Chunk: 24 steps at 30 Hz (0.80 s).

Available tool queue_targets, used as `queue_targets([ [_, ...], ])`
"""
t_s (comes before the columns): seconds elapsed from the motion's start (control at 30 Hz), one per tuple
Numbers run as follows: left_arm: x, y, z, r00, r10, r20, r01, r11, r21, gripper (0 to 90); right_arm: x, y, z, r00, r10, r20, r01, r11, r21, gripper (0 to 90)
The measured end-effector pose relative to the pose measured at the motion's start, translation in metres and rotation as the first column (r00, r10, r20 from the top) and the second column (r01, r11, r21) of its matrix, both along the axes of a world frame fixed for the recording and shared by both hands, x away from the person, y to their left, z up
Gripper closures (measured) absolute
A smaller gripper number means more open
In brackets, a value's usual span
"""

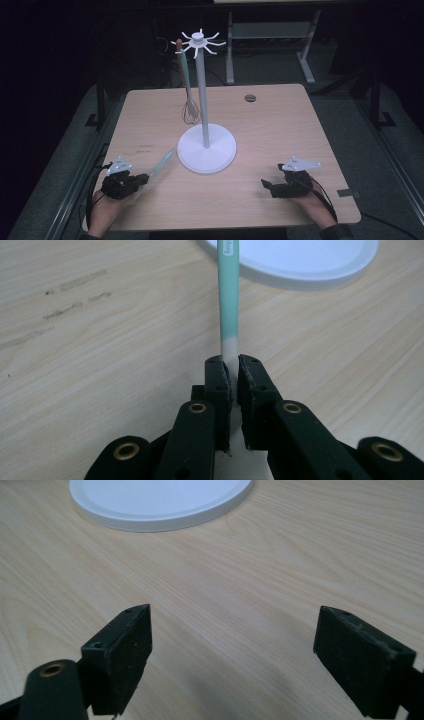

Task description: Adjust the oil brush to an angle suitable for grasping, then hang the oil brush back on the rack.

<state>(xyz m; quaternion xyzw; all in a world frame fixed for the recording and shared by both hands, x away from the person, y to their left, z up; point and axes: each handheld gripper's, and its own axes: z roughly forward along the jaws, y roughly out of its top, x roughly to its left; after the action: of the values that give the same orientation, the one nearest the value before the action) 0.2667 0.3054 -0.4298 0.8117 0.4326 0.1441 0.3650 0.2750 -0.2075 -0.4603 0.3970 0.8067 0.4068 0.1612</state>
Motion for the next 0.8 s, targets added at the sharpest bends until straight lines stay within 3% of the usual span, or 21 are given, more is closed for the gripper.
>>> queue_targets([
  [0.33, -0.005, -0.017, 0.011, 0.9985, -0.051, 0.017, 0.053, 0.9937, -0.099, 83.5, -0.001, 0.016, 0.009, 0.9982, 0.036, -0.047, -0.035, 0.9991, 0.022, 15.0],
  [0.47, -0.006, -0.03, 0.015, 0.996, -0.083, 0.033, 0.086, 0.9894, -0.117, 83.5, 0.0, 0.026, 0.009, 0.9961, 0.051, -0.071, -0.049, 0.9981, 0.038, 18.5],
  [0.57, -0.004, -0.039, 0.018, 0.9933, -0.108, 0.041, 0.113, 0.985, -0.13, 83.5, 0.002, 0.029, 0.012, 0.9955, 0.066, -0.068, -0.062, 0.9961, 0.062, 26.4],
  [0.7, -0.001, -0.053, 0.022, 0.989, -0.14, 0.048, 0.146, 0.9771, -0.155, 83.5, 0.004, 0.035, 0.014, 0.9945, 0.073, -0.075, -0.065, 0.9935, 0.093, 29.6],
  [0.8, 0.001, -0.065, 0.024, 0.9841, -0.168, 0.059, 0.175, 0.9695, -0.171, 83.5, 0.006, 0.04, 0.015, 0.991, 0.078, -0.109, -0.065, 0.9903, 0.123, 35.5],
])
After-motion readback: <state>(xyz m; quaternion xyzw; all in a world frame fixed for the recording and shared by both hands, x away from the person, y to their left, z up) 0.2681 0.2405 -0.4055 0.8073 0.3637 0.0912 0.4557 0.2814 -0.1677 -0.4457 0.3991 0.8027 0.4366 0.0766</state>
